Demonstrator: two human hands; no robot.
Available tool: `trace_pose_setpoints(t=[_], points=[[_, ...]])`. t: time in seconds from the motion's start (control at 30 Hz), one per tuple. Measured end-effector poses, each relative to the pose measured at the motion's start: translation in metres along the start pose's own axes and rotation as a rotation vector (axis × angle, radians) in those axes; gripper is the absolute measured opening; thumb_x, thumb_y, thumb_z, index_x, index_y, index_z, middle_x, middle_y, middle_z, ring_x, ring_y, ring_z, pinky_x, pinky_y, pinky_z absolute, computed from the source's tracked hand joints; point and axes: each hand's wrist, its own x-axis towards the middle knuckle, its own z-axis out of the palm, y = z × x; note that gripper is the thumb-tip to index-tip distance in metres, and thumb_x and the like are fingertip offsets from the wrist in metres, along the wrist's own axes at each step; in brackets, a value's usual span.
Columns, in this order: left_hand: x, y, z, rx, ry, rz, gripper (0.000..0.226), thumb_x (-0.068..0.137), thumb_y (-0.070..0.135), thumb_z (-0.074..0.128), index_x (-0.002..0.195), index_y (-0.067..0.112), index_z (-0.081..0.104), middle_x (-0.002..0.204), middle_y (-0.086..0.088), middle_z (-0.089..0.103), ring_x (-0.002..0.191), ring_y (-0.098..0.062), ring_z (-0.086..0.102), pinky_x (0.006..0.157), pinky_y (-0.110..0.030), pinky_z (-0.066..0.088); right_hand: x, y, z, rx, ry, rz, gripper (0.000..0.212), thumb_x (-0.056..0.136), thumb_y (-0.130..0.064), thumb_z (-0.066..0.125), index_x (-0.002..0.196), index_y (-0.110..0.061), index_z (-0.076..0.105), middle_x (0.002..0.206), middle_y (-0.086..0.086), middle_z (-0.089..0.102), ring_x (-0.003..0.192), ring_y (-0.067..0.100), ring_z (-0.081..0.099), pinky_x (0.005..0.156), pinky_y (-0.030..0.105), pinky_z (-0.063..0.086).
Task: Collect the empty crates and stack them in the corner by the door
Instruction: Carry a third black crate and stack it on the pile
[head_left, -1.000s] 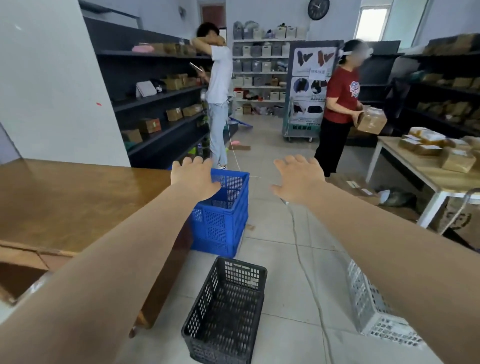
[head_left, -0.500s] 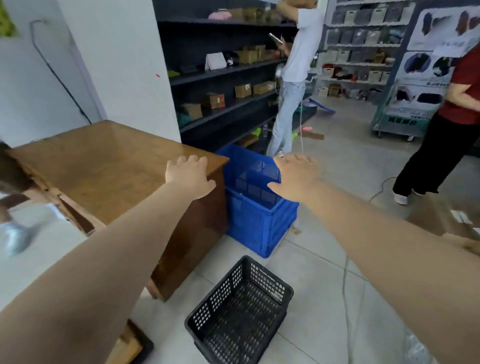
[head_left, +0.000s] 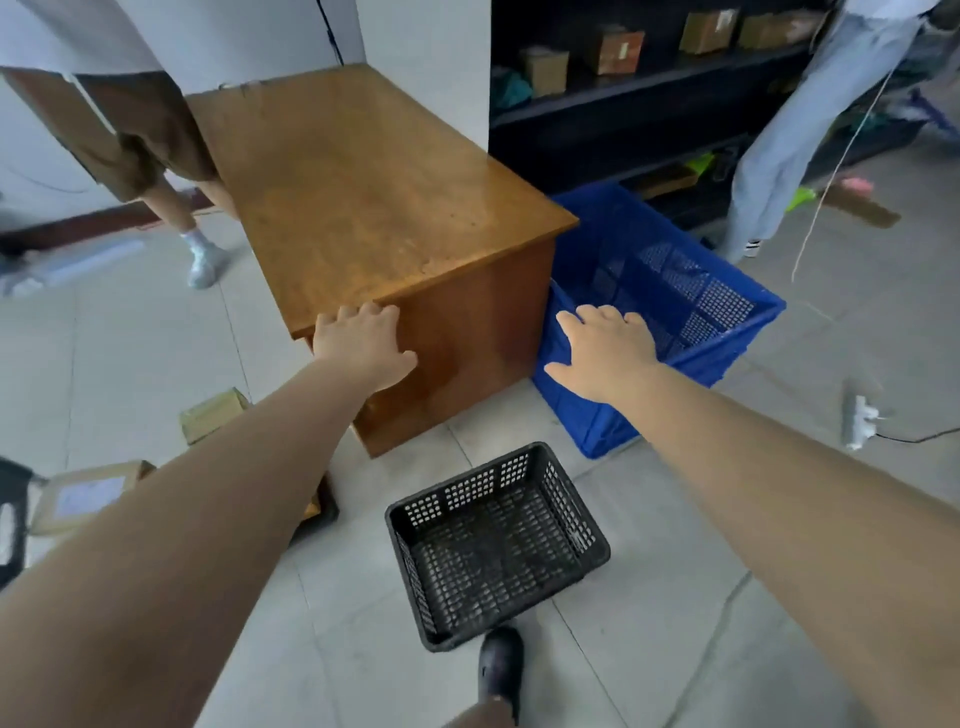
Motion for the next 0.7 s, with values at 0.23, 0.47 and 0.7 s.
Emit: trace_pose_setpoints(t=[0.23,0.47,0.7], points=[[0.043,-0.018,0.112,-0.068,-0.226,-0.143,0.055,0.092,0.048,0.048,0.139,0.019,0.041,0.139,-0.009,0.049,0.130,-0.033,0.042,0.107,-0.048,0.030,0.073,0.000,0.108,-0.030,-0.231,-0.086,0.066,0.093,-0.051,0.046,0.146,-0.014,0.030,0.142,0.007,0.042,0.131,0.028,0.039,0.100,0.041,0.034],[0.047,-0.021,0.236,-0.131,-0.481,-0.263,0.058,0.092,0.047,0.050,0.140,0.016,0.042,0.140,-0.011,0.049,0.129,-0.033,0.044,0.104,-0.045,0.034,0.107,0.013,0.237,0.000,-0.489,-0.095,0.064,0.094,-0.051,0.046,0.145,-0.015,0.032,0.143,0.008,0.041,0.129,0.029,0.041,0.097,0.038,0.038],[0.028,-0.001,0.394,-0.216,-0.692,-0.424,0.062,0.093,0.047,0.048,0.147,0.019,0.034,0.147,-0.007,0.044,0.133,-0.030,0.041,0.107,-0.043,0.032,0.130,0.006,0.398,0.050,-0.712,-0.061,0.069,0.094,-0.051,0.045,0.151,-0.018,0.022,0.152,0.006,0.034,0.135,0.029,0.036,0.104,0.041,0.034]])
